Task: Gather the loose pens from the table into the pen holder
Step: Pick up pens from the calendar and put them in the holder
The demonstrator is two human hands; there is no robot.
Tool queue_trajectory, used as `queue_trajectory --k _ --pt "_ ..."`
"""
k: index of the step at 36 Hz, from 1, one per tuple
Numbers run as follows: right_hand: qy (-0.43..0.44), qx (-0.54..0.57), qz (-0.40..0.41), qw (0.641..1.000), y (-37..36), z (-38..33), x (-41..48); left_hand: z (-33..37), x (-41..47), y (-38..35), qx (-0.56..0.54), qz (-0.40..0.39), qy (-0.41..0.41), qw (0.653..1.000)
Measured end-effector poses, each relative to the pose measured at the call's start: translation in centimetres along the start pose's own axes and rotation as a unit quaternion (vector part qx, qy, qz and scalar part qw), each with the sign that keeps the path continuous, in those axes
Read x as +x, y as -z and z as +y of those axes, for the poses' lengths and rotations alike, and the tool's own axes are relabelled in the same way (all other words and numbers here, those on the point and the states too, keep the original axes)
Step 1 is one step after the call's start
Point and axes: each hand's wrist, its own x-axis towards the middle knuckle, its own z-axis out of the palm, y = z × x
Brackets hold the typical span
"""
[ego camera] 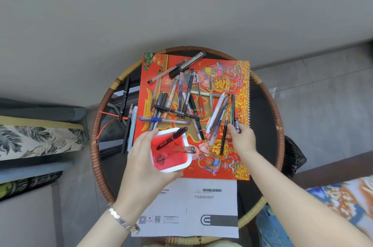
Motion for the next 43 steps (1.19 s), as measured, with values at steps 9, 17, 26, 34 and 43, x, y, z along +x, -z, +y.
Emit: queue_trajectory --k 9,17,26,34,43 --pt "0.061 0.155 -0.177 0.970 8.1 -4.0 -9.0 0.5 0.3 0.0 -0.004 0.005 0.018 1.000" --pt "0.229 -0.232 -0.295 0.898 10.1 -8.6 -14.3 1.8 -0.1 -0.4 0.039 -0.001 -0.022 0.999" --pt "0.212 -0.380 -0.289 0.853 6.5 -10.2 -14.6 3.0 -1.3 -1.3 0.094 -0.036 -0.082 0.992" --pt "0.253 -0.221 -0.200 0.920 5.8 -9.0 -14.4 2.0 -1.0 -1.6 0.067 -0.031 -0.038 0.997" --pt "0.253 -0.003 -0.037 0.967 6.0 -6.2 -11.7 0.9 -0.1 -0.5 0.009 0.004 -0.008 1.000"
